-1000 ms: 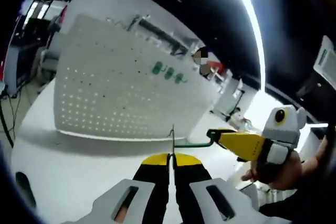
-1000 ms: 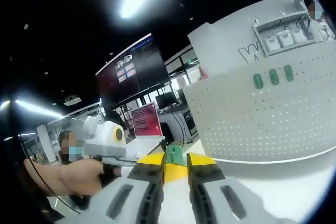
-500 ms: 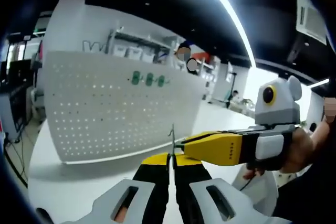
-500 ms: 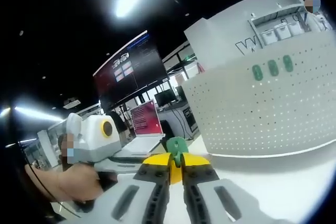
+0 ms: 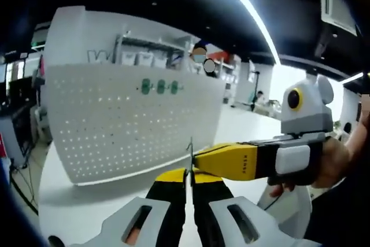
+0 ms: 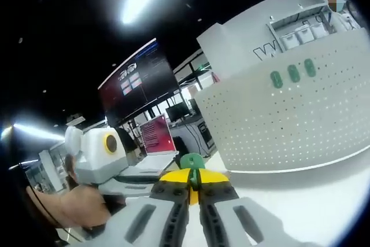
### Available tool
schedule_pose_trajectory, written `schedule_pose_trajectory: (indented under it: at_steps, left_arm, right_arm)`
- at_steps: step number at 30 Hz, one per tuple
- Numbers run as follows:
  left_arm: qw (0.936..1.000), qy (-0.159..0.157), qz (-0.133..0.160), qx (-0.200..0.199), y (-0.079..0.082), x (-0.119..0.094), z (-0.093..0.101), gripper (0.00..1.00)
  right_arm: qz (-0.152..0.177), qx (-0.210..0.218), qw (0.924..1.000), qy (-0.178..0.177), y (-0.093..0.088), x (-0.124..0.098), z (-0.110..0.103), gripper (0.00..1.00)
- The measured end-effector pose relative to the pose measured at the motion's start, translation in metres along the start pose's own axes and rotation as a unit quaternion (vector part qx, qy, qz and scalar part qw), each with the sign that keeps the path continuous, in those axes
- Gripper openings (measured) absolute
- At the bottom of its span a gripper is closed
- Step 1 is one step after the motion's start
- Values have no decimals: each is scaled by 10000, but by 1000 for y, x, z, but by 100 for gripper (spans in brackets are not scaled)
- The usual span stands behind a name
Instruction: Insert the hook assembly into the mounting plate slot until the hook locks in place.
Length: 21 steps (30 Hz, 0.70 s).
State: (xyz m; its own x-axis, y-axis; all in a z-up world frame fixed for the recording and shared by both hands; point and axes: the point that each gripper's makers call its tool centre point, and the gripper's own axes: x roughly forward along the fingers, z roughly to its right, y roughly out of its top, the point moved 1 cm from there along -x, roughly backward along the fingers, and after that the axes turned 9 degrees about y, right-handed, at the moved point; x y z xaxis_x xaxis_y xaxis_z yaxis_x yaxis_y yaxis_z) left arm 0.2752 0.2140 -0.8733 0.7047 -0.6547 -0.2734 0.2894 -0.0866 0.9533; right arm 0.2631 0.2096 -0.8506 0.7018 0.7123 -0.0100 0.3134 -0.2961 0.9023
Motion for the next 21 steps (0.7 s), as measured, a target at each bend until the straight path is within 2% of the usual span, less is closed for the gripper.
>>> schedule_pose_trajectory:
  at_steps: [6,8,10,11,15,19,21]
  left_arm:
    - [10000,-26,-93,18,-7,4,3,4]
    - [9996,18,-209,181,-12,6,2,7]
    - [9991,19,-225,358,-14,8,3,16]
    - [9992,23,-212,345,-14,8,3,23]
    - [9996,-71,-25,256,-10,8,3,41]
    - [9998,-108,5,178,-10,9,1,63]
    - [9997,-170,31,174,-9,7,1,70]
  right_arm:
    - [-89,-31,9999,-57,-4,-3,5,0]
    - [4,-1,10000,-61,0,-5,8,0]
    - [133,-71,9999,-50,9,-7,9,0]
    - [153,-159,9997,-89,12,-8,11,0]
    - [177,-262,9994,-102,20,-8,18,0]
    - [91,-424,9990,-125,21,-6,24,0]
    - [77,-468,9988,-131,21,-5,26,0]
